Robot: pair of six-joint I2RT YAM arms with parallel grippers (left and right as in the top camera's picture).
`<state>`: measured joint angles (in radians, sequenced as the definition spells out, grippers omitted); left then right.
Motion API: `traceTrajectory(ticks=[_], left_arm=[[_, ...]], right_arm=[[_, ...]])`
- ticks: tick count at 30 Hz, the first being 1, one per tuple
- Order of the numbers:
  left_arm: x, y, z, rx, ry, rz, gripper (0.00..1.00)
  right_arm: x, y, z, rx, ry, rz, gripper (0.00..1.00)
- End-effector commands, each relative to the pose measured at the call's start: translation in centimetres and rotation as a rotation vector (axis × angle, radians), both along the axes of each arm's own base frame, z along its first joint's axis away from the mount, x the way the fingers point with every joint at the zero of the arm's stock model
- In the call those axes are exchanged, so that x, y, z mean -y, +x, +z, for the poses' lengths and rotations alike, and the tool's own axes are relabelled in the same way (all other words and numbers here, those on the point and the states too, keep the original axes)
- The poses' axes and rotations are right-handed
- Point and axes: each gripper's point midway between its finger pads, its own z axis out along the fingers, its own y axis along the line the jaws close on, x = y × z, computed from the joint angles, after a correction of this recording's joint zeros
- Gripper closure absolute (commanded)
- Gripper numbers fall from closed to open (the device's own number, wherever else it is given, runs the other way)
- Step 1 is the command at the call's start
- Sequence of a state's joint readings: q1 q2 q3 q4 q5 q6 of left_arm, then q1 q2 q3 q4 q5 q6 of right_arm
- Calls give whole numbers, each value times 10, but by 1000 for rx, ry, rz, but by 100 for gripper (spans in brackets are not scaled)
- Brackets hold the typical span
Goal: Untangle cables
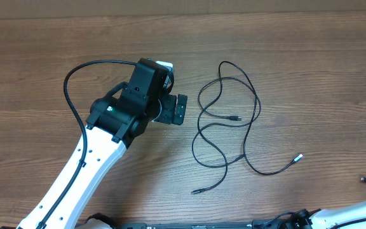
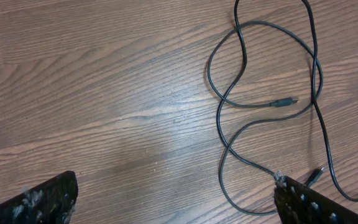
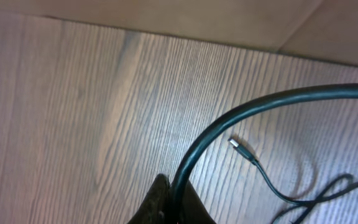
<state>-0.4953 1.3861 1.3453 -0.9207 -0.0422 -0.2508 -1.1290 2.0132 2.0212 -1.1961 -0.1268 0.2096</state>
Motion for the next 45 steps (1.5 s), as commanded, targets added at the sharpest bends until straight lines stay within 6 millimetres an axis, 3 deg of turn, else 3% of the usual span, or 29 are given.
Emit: traceTrajectory(ticks=[1,3,5,7,11,15,20,29,36,45], left_arm=[[-2,3,5,20,9,-3,0],[-2,3,5,20,9,-3,0],[-2,3,5,20,9,-2,0],[-2,3,5,20,9,-2,0],[-2,3,5,20,9,-3,1],[-2,3,5,20,9,-3,0],[-2,3,5,20,9,-3,0],[-2,3,5,20,9,-3,0],[-2,3,5,20,9,-3,0],[-2,3,5,20,9,-3,0]], right_arm=[[0,7,-19,15,53,12,96],[-2,13,-27,34,82,25,96],[-3,16,-32,45,101,32,87],[-3,17,-32,50,106,35,71],[-5,19,-32,62,112,41,27],[-9,27,-29,109,133,63,10],[-22,42,-23,196,178,131,6],[-67,62,-23,223,288,285,1],[-132,110,-26,170,329,515,0],[-250,180,-28,95,305,931,0]])
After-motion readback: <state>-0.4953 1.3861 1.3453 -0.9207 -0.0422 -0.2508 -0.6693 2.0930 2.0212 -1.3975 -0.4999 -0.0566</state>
